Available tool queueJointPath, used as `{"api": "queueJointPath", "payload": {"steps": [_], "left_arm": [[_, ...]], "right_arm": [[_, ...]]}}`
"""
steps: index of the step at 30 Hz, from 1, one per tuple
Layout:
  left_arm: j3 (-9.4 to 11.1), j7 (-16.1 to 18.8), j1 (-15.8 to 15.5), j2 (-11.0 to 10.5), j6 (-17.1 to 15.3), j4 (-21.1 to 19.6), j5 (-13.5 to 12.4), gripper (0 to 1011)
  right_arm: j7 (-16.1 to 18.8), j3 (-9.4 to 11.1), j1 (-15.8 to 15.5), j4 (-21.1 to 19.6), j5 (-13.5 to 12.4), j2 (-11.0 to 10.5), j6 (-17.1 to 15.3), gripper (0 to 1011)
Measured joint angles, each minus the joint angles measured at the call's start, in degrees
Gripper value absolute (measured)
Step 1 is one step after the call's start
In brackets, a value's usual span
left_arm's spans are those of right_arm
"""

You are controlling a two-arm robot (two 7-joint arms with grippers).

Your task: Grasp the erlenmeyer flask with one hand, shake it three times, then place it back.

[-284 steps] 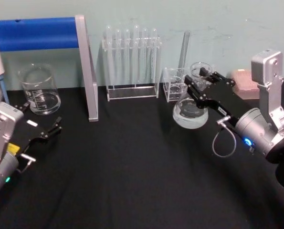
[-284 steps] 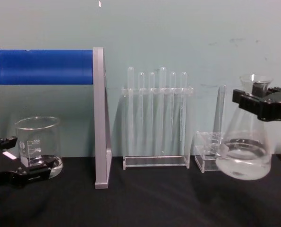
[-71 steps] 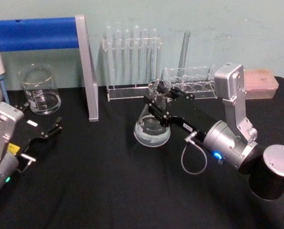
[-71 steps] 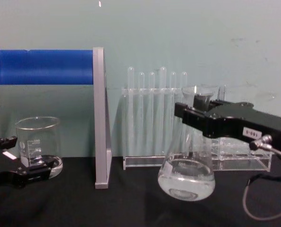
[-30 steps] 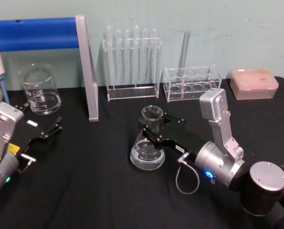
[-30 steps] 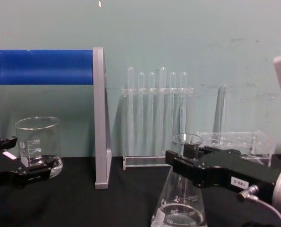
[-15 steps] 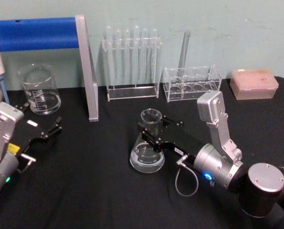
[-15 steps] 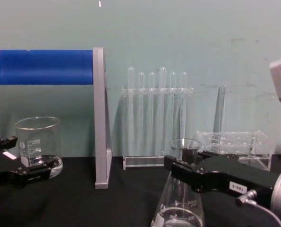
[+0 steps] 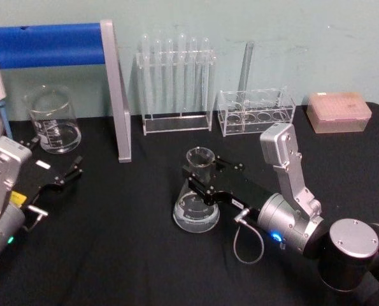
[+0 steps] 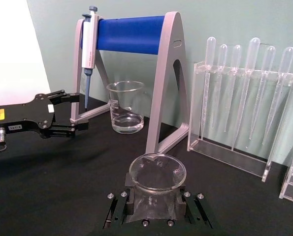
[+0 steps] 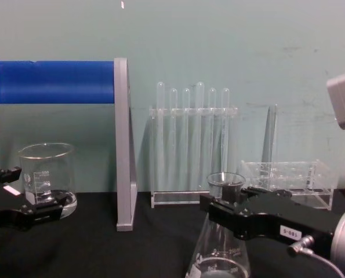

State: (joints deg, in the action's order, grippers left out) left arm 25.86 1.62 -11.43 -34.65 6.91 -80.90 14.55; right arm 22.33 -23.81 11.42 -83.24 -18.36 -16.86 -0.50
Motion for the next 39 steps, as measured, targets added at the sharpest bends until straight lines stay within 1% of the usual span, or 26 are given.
{"api": "queueJointPath", "payload": {"steps": [23, 24, 25, 27, 30, 31, 32, 33, 35, 36, 38, 39], "left_arm": [[0.0, 0.0, 0.0, 0.0, 0.0, 0.0, 0.0, 1001], [0.0, 0.0, 0.0, 0.0, 0.0, 0.0, 0.0, 1001], [0.0, 0.0, 0.0, 0.0, 0.0, 0.0, 0.0, 1001], [0.0, 0.0, 0.0, 0.0, 0.0, 0.0, 0.0, 1001], [0.0, 0.0, 0.0, 0.0, 0.0, 0.0, 0.0, 1001], [0.0, 0.0, 0.0, 0.0, 0.0, 0.0, 0.0, 1001], [0.0, 0.0, 0.0, 0.0, 0.0, 0.0, 0.0, 1001], [0.0, 0.0, 0.0, 0.0, 0.0, 0.0, 0.0, 1001], [0.0, 0.0, 0.0, 0.0, 0.0, 0.0, 0.0, 1001], [0.0, 0.0, 0.0, 0.0, 0.0, 0.0, 0.0, 1001], [0.0, 0.0, 0.0, 0.0, 0.0, 0.0, 0.0, 1001], [0.0, 0.0, 0.0, 0.0, 0.0, 0.0, 0.0, 1001]], "right_arm": [[0.1, 0.0, 0.0, 0.1, 0.1, 0.0, -0.1, 458], [0.1, 0.0, 0.0, 0.1, 0.1, 0.0, -0.1, 481], [0.1, 0.0, 0.0, 0.1, 0.1, 0.0, -0.1, 537], [0.1, 0.0, 0.0, 0.1, 0.1, 0.0, -0.1, 557], [0.1, 0.0, 0.0, 0.1, 0.1, 0.0, -0.1, 683], [0.1, 0.0, 0.0, 0.1, 0.1, 0.0, -0.1, 702], [0.1, 0.0, 0.0, 0.1, 0.1, 0.0, -0.1, 759], [0.1, 0.0, 0.0, 0.1, 0.1, 0.0, -0.1, 759], [0.1, 0.0, 0.0, 0.1, 0.1, 0.0, -0.1, 816], [0.1, 0.0, 0.0, 0.1, 0.1, 0.0, -0.1, 870], [0.1, 0.0, 0.0, 0.1, 0.1, 0.0, -0.1, 898], [0.1, 0.0, 0.0, 0.1, 0.1, 0.0, -0.1, 953]]}}
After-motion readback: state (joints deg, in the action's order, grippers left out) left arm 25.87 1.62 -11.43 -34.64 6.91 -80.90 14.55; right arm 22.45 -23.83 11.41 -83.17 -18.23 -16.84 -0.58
